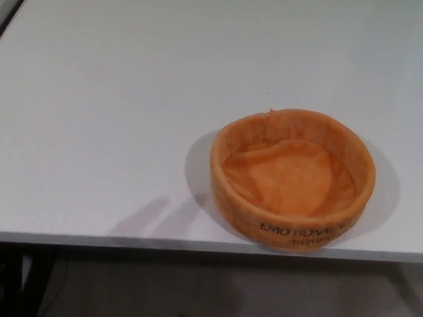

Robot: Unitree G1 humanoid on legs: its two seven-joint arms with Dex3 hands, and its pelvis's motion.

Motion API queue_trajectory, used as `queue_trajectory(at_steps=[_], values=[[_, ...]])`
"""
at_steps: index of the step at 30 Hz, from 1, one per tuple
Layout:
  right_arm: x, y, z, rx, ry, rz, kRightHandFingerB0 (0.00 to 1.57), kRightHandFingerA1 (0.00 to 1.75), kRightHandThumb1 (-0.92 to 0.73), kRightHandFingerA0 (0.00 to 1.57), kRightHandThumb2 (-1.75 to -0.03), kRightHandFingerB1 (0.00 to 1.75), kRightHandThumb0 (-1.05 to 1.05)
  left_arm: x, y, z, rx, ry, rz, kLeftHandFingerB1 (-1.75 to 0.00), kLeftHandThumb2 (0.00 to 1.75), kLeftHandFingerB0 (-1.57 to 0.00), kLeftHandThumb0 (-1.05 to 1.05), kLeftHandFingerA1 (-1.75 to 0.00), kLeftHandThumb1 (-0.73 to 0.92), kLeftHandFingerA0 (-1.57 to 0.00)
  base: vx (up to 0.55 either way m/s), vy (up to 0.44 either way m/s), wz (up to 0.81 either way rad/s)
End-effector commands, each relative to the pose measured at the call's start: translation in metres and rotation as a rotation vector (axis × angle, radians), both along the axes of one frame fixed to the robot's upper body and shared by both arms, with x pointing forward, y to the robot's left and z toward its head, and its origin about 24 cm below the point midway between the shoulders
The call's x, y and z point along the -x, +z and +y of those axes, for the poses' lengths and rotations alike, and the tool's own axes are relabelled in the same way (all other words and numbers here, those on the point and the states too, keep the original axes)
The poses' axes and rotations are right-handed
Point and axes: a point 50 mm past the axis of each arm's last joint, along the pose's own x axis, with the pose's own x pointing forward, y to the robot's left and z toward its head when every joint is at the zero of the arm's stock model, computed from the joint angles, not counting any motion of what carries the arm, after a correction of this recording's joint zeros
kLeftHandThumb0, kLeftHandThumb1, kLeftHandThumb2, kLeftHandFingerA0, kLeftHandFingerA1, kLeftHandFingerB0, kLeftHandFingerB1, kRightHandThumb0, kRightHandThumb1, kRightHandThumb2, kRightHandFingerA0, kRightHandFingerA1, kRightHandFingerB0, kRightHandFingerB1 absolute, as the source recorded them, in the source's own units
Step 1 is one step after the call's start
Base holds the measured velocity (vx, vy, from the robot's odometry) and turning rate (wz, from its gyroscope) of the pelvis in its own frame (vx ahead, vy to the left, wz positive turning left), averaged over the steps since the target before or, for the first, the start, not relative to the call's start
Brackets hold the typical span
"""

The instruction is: A soft plate is kept in the center of the table close to the robot and the robot uses its left hand to pick up the plate, turns it upside down and places it back on the table

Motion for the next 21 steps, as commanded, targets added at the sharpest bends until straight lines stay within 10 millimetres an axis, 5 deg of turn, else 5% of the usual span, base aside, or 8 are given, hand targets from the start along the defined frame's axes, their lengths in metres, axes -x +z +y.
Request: queue_trajectory(at_steps=[1,11,12,16,17,21], values=[[-0.001,0.003,-0.001,0.01,0.006,-0.01,0.31,0.43,-0.92,0.44,-0.69,0.33,-0.79,-0.024,0.027,-0.013,-0.101,-0.01,-0.068,-0.33,0.67,-0.17,-0.92,-0.44,0.9,-0.22,0.0,0.0,0.0],[-0.003,0.005,-0.001,0.013,0.014,-0.019,0.3,0.44,-0.92,0.43,-0.68,0.32,-0.79,-0.072,0.084,-0.057,-0.287,-0.082,-0.213,-0.3,0.67,-0.26,-0.96,-0.42,0.88,-0.31,0.0,0.0,0.0],[-0.004,0.005,-0.001,0.01,0.014,-0.019,0.3,0.44,-0.92,0.43,-0.68,0.32,-0.79,-0.076,0.089,-0.063,-0.303,-0.084,-0.223,-0.42,1.08,-0.19,-0.93,-0.51,0.67,-0.26,0.0,0.0,0.0],[-0.006,0.006,0.001,0.002,0.023,-0.019,0.3,0.44,-0.92,0.43,-0.69,0.33,-0.78,-0.086,0.101,-0.078,-0.339,-0.119,-0.243,-0.41,1.08,-0.17,-0.95,-0.5,0.67,-0.22,0.0,0.0,0.0],[-0.006,0.006,0.0,0.004,0.022,-0.02,0.31,0.44,-0.92,0.43,-0.68,0.32,-0.78,-0.09,0.103,-0.083,-0.359,-0.136,-0.235,-0.29,0.66,-0.25,-0.93,-0.41,0.84,-0.28,0.0,0.0,0.0],[-0.006,0.008,-0.003,0.009,0.021,-0.023,0.3,0.45,-0.92,0.43,-0.68,0.33,-0.77,-0.105,0.108,-0.095,-0.448,-0.16,-0.206,-0.36,0.81,-0.23,-0.99,-0.47,0.71,-0.31,0.0,0.0,0.0]])
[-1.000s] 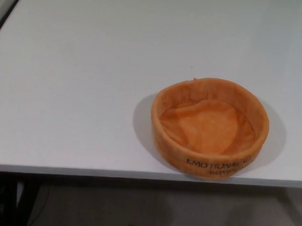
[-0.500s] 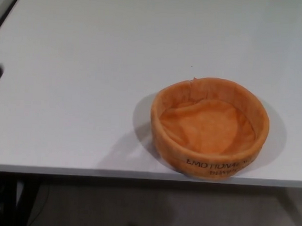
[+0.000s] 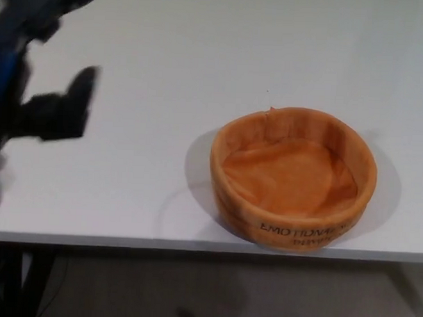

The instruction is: A soft plate is kept in the center of the table close to the robot and the robot uses its left hand to pick up the plate, turns it upside down and places it back on the table

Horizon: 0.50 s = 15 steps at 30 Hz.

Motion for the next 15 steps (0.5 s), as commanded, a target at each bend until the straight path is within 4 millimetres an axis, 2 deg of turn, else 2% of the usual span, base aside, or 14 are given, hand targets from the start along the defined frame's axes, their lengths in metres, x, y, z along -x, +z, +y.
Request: queue_trajectory(at_steps=[1,2,5,8,9,11,12,13,14,15], values=[[-0.001,0.004,-0.004,0.004,0.005,0.0,0.3,0.45,-0.92,0.43,-0.68,0.33,-0.77,-0.023,0.006,-0.011,-0.169,0.076,0.051,-0.36,0.81,-0.23,-0.99,-0.47,0.71,-0.31,0.0,0.0,0.0],[-0.001,0.005,-0.004,0.002,0.005,0.0,0.3,0.45,-0.92,0.43,-0.68,0.33,-0.77,-0.026,0.007,-0.012,-0.182,0.076,0.051,-0.32,0.66,-0.27,-0.92,-0.44,0.83,-0.33,0.0,0.0,0.0],[-0.002,0.005,-0.003,0.009,0.006,-0.005,0.3,0.44,-0.92,0.43,-0.68,0.33,-0.78,-0.039,0.011,-0.018,-0.234,0.07,0.058,-0.33,0.65,-0.26,-0.91,-0.45,0.83,-0.32,0.0,0.0,0.0],[-0.002,0.004,-0.002,0.008,0.002,-0.006,0.32,0.44,-0.92,0.45,-0.68,0.32,-0.78,-0.048,0.01,-0.023,-0.37,0.104,0.055,-0.31,0.66,-0.28,-0.89,-0.43,0.86,-0.34,0.0,0.0,0.0],[-0.003,0.004,-0.003,0.007,0.002,-0.012,0.33,0.45,-0.92,0.45,-0.68,0.33,-0.77,-0.054,0.008,-0.024,-0.455,0.104,0.083,-0.34,0.82,-0.23,-1.0,-0.44,0.74,-0.29,0.0,0.0,0.0],[-0.003,0.004,-0.003,0.008,0.0,-0.012,0.33,0.45,-0.92,0.46,-0.68,0.33,-0.77,-0.058,0.006,-0.024,-0.534,0.107,0.09,-0.34,0.84,-0.23,-1.01,-0.44,0.75,-0.29,0.0,0.0,0.0],[-0.003,0.005,-0.005,0.01,0.0,-0.011,0.33,0.45,-0.92,0.46,-0.68,0.33,-0.78,-0.062,0.006,-0.025,-0.584,0.114,0.1,-0.4,1.12,-0.16,-0.95,-0.47,0.71,-0.21,0.0,0.0,0.0],[-0.003,0.006,-0.005,0.011,0.0,-0.011,0.33,0.45,-0.92,0.46,-0.68,0.33,-0.78,-0.063,0.005,-0.025,-0.604,0.118,0.104,-0.4,1.12,-0.16,-0.95,-0.47,0.71,-0.21,0.0,0.0,0.0],[-0.004,0.006,-0.005,0.013,0.002,-0.01,0.32,0.45,-0.92,0.45,-0.68,0.34,-0.78,-0.065,0.005,-0.025,-0.628,0.117,0.106,-0.33,0.81,-0.23,-1.02,-0.42,0.74,-0.31,0.0,0.0,0.0],[-0.004,0.006,-0.005,0.015,0.006,-0.009,0.32,0.45,-0.92,0.45,-0.68,0.34,-0.78,-0.067,0.004,-0.025,-0.659,0.117,0.108,-0.33,0.81,-0.23,-1.02,-0.42,0.74,-0.31,0.0,0.0,0.0]])
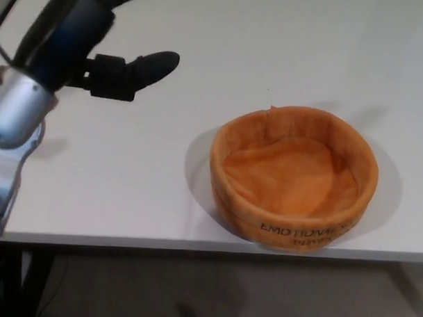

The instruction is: A soft plate is kept in the center of the table close to the robot and the robot uses its left hand to pick up the plate, turns it upside down and places it back on the table

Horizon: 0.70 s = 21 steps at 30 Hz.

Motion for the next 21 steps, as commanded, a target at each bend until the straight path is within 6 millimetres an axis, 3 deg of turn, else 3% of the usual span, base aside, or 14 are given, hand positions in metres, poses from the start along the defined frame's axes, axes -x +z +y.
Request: queue_trajectory(at_steps=[1,2,7,12,16,21], values=[[0.0,0.002,-0.005,0.013,-0.002,0.006,0.32,0.45,-0.92,0.45,-0.68,0.34,-0.78,-0.01,-0.001,0.0,-0.247,0.03,0.0,-0.33,0.81,-0.23,-1.02,-0.42,0.74,-0.31,0.0,0.0,0.0],[0.0,0.002,-0.005,0.011,-0.004,0.005,0.33,0.43,-0.92,0.46,-0.68,0.32,-0.78,-0.014,-0.003,0.0,-0.286,0.04,0.006,-0.3,0.66,-0.3,-0.96,-0.37,0.83,-0.35,0.0,0.0,0.0],[-0.001,0.002,-0.005,0.019,-0.01,-0.003,0.35,0.45,-0.92,0.48,-0.68,0.33,-0.79,-0.018,-0.01,-0.009,-0.441,0.044,0.017,-0.29,0.61,-0.28,-0.94,-0.38,0.66,-0.34,0.0,0.0,0.0],[-0.002,0.003,-0.005,0.021,0.0,0.0,0.34,0.45,-0.92,0.48,-0.68,0.33,-0.78,-0.015,-0.03,-0.021,-0.645,0.018,0.016,-0.29,0.61,-0.26,-0.92,-0.35,0.63,-0.3,0.0,0.0,0.0],[-0.004,0.006,-0.006,0.028,0.008,-0.003,0.33,0.44,-0.92,0.47,-0.69,0.33,-0.79,-0.013,-0.037,-0.025,-0.69,0.004,0.006,-0.29,0.6,-0.27,-0.91,-0.35,0.62,-0.32,0.0,0.0,0.0],[-0.004,0.006,-0.007,0.024,0.003,0.003,0.34,0.43,-0.92,0.5,-0.69,0.32,-0.77,-0.002,-0.072,-0.033,-0.845,-0.07,-0.001,-0.3,0.6,-0.29,-0.88,-0.34,0.62,-0.36,0.0,0.0,0.0]])
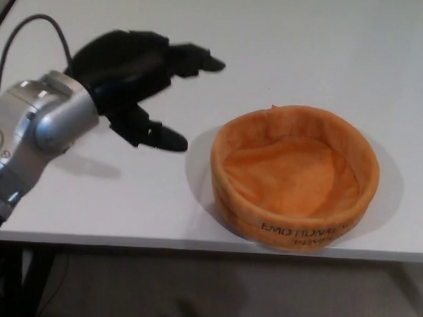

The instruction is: A soft plate is kept in the center of the table close to the robot and the robot uses its left hand to pick up the plate, turns it upside down and places it back on the table

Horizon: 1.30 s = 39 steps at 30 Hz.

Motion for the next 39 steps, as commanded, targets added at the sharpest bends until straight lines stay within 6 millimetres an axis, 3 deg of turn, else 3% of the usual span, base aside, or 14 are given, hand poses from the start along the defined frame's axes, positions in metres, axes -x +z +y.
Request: queue_trajectory(at_steps=[1,6,7,9,16,17,18,20,22,23,27,29,37,39], values=[[0.0,0.003,-0.006,0.018,-0.006,0.014,0.34,0.43,-0.92,0.5,-0.69,0.32,-0.77,0.011,-0.035,-0.004,-0.256,-0.069,-0.012,-0.3,0.6,-0.29,-0.88,-0.34,0.62,-0.36,0.0,0.0,0.0],[0.005,0.0,-0.007,0.018,-0.014,0.02,0.34,0.44,-0.92,0.51,-0.7,0.33,-0.75,0.016,-0.055,-0.009,-0.309,-0.116,0.007,-0.3,0.6,-0.3,-0.89,-0.35,0.6,-0.37,0.0,0.0,0.0],[0.005,0.0,-0.007,0.018,-0.015,0.023,0.24,0.57,-0.76,0.44,-1.12,0.47,-0.73,0.017,-0.059,-0.01,-0.329,-0.128,0.009,-0.3,0.6,-0.29,-0.89,-0.35,0.61,-0.36,0.0,0.0,0.0],[0.005,0.0,-0.007,0.016,-0.013,0.025,0.34,0.45,-0.92,0.51,-0.71,0.33,-0.74,0.018,-0.063,-0.013,-0.357,-0.143,0.017,-0.3,0.6,-0.28,-0.9,-0.36,0.63,-0.33,0.0,0.0,0.0],[0.005,0.0,-0.005,0.012,-0.004,0.027,0.33,0.46,-0.92,0.5,-0.71,0.33,-0.73,0.019,-0.07,-0.033,-0.373,-0.201,-0.007,-0.29,0.61,-0.27,-0.91,-0.35,0.66,-0.34,0.0,0.0,0.0],[0.005,0.0,-0.005,0.013,-0.001,0.025,0.27,0.58,-0.78,0.46,-1.11,0.48,-0.74,0.02,-0.071,-0.036,-0.374,-0.207,-0.015,-0.29,0.62,-0.26,-0.91,-0.36,0.66,-0.32,0.0,0.0,0.0],[0.005,0.0,-0.005,0.016,0.001,0.025,0.32,0.44,-0.92,0.5,-0.73,0.33,-0.74,0.02,-0.071,-0.04,-0.376,-0.213,-0.019,-0.4,0.92,-0.21,-0.9,-0.46,0.52,-0.26,0.0,0.0,0.0],[0.004,0.001,-0.005,0.021,0.001,0.023,0.27,0.57,-0.77,0.46,-1.11,0.48,-0.72,0.021,-0.071,-0.047,-0.381,-0.221,-0.027,-0.4,0.92,-0.21,-0.9,-0.46,0.52,-0.27,0.0,0.0,0.0],[0.003,0.002,-0.006,0.023,-0.004,0.017,0.33,0.44,-0.92,0.52,-0.71,0.32,-0.72,0.02,-0.071,-0.053,-0.383,-0.23,-0.037,-0.4,0.92,-0.21,-0.89,-0.46,0.52,-0.27,0.0,0.0,0.0],[0.003,0.003,-0.006,0.023,-0.005,0.017,0.27,0.57,-0.78,0.46,-1.11,0.48,-0.73,0.019,-0.071,-0.056,-0.384,-0.235,-0.041,-0.29,0.61,-0.26,-0.9,-0.37,0.66,-0.33,0.0,0.0,0.0],[0.001,0.004,-0.006,0.026,-0.002,0.012,0.34,0.46,-0.92,0.53,-0.72,0.34,-0.74,0.017,-0.07,-0.066,-0.384,-0.256,-0.058,-0.29,0.62,-0.26,-0.91,-0.38,0.67,-0.33,0.0,0.0,0.0],[0.001,0.004,-0.006,0.033,0.002,0.011,0.34,0.46,-0.92,0.53,-0.72,0.34,-0.74,0.017,-0.07,-0.068,-0.387,-0.261,-0.061,-0.4,0.95,-0.18,-0.91,-0.48,0.54,-0.28,0.0,0.0,0.0],[-0.001,0.003,-0.004,0.016,-0.001,0.012,0.27,0.57,-0.76,0.46,-1.11,0.48,-0.72,0.019,-0.074,-0.083,-0.359,-0.293,-0.06,-0.3,0.62,-0.28,-0.9,-0.4,0.67,-0.34,0.0,0.0,0.0],[-0.001,0.003,-0.005,0.019,-0.003,0.016,0.35,0.44,-0.92,0.54,-0.71,0.33,-0.73,0.02,-0.079,-0.083,-0.362,-0.283,-0.047,-0.3,0.62,-0.28,-0.89,-0.39,0.67,-0.34,0.0,0.0,0.0]])
